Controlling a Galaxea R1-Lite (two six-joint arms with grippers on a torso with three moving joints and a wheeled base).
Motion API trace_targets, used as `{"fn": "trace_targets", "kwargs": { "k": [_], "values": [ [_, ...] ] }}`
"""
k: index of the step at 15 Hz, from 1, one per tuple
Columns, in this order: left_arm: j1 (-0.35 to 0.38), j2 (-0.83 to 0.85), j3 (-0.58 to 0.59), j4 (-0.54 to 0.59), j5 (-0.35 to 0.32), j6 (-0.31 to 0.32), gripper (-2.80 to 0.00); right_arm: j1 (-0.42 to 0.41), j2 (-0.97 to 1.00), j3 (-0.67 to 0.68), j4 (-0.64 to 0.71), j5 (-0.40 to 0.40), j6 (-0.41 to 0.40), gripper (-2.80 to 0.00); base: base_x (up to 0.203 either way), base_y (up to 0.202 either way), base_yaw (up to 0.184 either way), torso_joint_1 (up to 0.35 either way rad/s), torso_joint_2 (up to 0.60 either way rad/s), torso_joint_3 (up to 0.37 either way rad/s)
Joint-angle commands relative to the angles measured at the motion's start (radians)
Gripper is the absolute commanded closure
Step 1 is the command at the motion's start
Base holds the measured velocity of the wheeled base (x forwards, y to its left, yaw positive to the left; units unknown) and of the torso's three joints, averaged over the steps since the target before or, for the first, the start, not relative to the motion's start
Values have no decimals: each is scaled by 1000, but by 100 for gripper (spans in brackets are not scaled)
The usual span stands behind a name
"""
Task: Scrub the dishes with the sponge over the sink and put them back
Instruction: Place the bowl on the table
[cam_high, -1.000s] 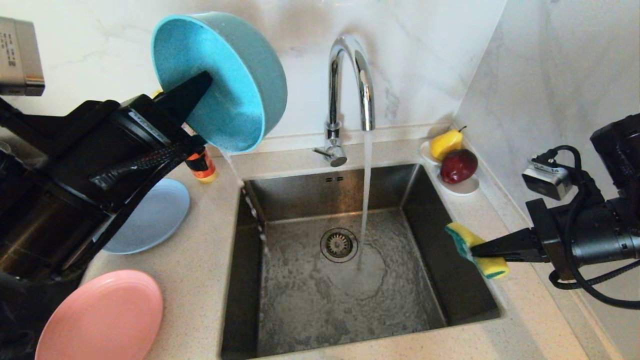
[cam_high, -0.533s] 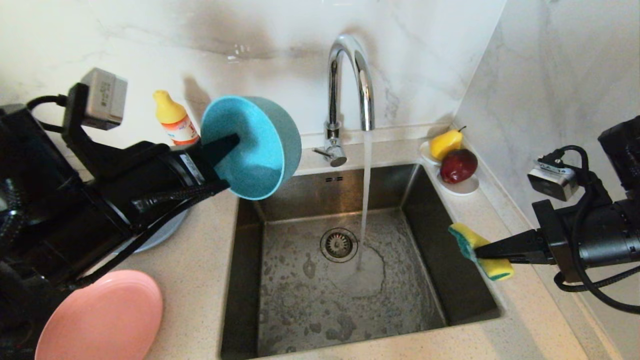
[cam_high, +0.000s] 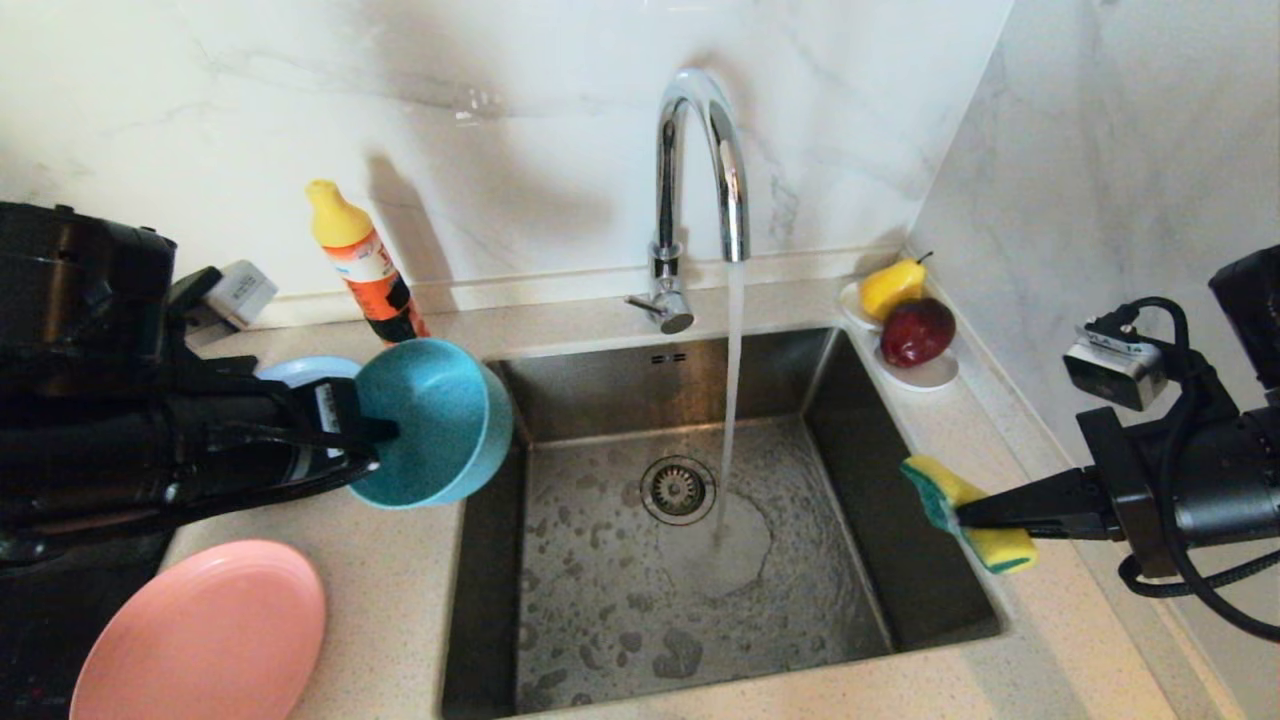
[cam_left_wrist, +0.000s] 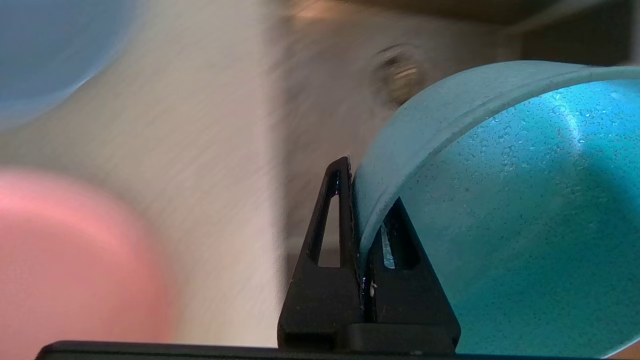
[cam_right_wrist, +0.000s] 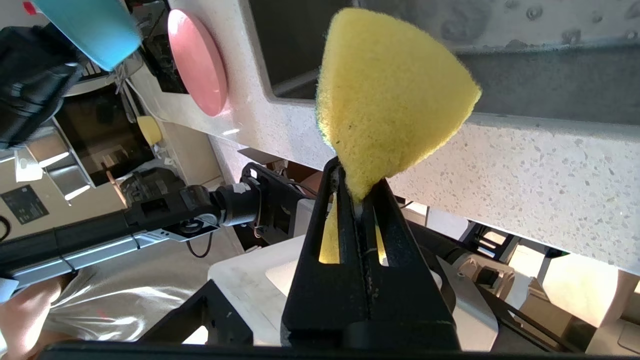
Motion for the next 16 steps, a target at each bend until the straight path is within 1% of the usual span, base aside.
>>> {"fn": "trace_targets", "kwargs": {
  "k": [1,2,3,5,8,11,15,16],
  "values": [
    [116,-15,-106,278,3,-53,0,-2,-7,28,0,3,1,0,0,0,0,0,0,0],
    [172,-23,-131,346,4,-75,0,-2,0,37,-2,3,-4,0,0,0,0,0,0,0],
    [230,-30,-139,373,4,-85,0,-5,6,37,-2,3,-4,0,0,0,0,0,0,0],
    [373,-40,-149,394,5,-94,0,-15,9,35,-2,4,-6,0,0,0,0,0,0,0],
    [569,-58,-168,406,6,-126,0,-18,7,47,-5,3,-10,0,0,0,0,0,0,0],
    [753,-54,-138,402,2,-134,0,-18,16,51,-5,4,-9,0,0,0,0,0,0,0],
    [943,62,-64,382,-1,-122,0,-18,47,49,-37,3,-10,0,0,0,0,0,0,0],
    [1003,94,-59,373,-2,-109,0,-18,55,41,-42,3,-9,0,0,0,0,0,0,0]
  ]
}}
